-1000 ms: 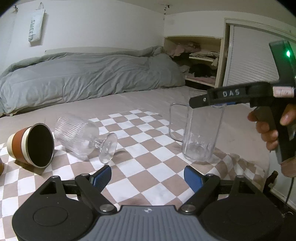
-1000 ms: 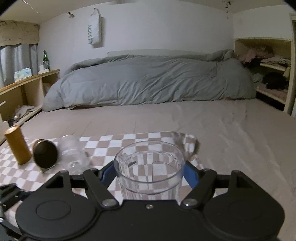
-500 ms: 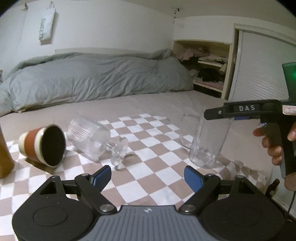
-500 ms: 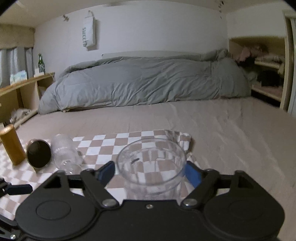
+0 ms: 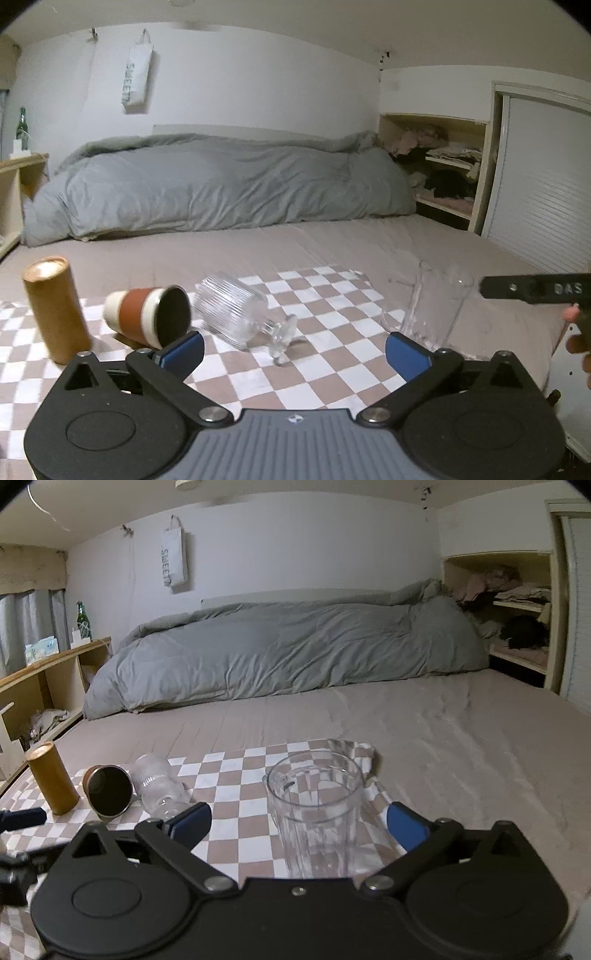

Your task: Flip cup upright

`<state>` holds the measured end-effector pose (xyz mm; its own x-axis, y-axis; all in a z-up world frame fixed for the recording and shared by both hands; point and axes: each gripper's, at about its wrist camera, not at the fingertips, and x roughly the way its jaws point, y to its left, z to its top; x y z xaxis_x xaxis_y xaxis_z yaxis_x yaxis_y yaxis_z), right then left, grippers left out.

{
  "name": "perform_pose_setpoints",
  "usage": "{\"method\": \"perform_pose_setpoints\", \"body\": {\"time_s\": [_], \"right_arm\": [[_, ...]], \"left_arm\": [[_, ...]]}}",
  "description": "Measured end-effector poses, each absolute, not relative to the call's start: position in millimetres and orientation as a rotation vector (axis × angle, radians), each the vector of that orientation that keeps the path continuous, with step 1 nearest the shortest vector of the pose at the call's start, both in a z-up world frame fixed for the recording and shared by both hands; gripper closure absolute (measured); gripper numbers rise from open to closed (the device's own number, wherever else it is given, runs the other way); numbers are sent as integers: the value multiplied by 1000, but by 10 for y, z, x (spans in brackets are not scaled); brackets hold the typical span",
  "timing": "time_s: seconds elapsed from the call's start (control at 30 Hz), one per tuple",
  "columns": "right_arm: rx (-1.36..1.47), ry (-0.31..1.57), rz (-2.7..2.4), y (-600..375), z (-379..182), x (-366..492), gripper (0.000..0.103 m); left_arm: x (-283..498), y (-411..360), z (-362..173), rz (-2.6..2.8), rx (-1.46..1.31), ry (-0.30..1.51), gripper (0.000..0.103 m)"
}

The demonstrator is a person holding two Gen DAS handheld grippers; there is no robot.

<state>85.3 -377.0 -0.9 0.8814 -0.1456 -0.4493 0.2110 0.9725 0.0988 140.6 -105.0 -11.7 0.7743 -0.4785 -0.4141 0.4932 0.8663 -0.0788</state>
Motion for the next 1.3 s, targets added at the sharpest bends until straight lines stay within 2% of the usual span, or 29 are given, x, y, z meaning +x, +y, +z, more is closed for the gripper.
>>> {"method": "perform_pose_setpoints", "body": {"time_s": [0.67, 1.3], "right_arm": [[61, 378, -242, -3132, 45, 11, 0], [27, 371, -232, -2833, -62, -252, 0]], "left_arm": [[767, -635, 244, -434, 56, 403, 0], [415, -472, 74, -286, 142, 406, 0]]}}
